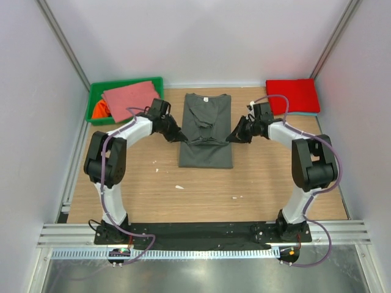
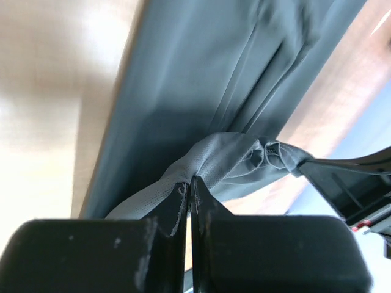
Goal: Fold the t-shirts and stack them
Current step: Fold the tshirt
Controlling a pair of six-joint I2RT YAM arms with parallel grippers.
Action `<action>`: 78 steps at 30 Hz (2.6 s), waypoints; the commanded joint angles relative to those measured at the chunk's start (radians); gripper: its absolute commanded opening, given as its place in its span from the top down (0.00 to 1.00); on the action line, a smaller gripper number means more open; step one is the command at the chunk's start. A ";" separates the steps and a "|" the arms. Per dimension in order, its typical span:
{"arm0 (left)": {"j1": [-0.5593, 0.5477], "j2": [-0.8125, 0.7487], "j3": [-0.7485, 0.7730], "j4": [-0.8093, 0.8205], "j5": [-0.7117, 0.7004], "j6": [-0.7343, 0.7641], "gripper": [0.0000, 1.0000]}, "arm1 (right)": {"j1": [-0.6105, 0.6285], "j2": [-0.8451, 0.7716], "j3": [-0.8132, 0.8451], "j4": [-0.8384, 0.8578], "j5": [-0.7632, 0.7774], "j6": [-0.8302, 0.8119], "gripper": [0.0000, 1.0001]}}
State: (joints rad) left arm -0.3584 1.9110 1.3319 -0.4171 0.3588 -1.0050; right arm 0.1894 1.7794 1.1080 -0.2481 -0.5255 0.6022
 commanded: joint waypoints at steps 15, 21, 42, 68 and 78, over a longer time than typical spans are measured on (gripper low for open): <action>0.073 0.273 0.374 -0.006 0.169 0.032 1.00 | -0.038 0.207 0.305 -0.065 -0.031 -0.015 0.98; 0.073 0.306 0.394 -0.011 0.161 0.037 0.94 | -0.047 0.241 0.317 -0.059 -0.034 -0.012 0.98; -0.094 0.121 0.262 -0.148 -0.023 0.345 0.75 | 0.223 0.081 0.250 -0.106 0.459 -0.136 0.59; -0.114 0.362 0.495 -0.075 -0.070 0.275 0.76 | 0.318 0.282 0.420 -0.126 0.815 -0.147 0.55; -0.083 0.367 0.538 -0.140 -0.070 0.255 0.69 | 0.283 0.396 0.636 -0.184 0.831 -0.189 0.54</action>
State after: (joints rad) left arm -0.4591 2.3451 1.8988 -0.5350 0.3061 -0.7326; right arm 0.4938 2.1822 1.6569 -0.4137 0.2718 0.4389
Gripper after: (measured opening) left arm 0.290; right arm 0.455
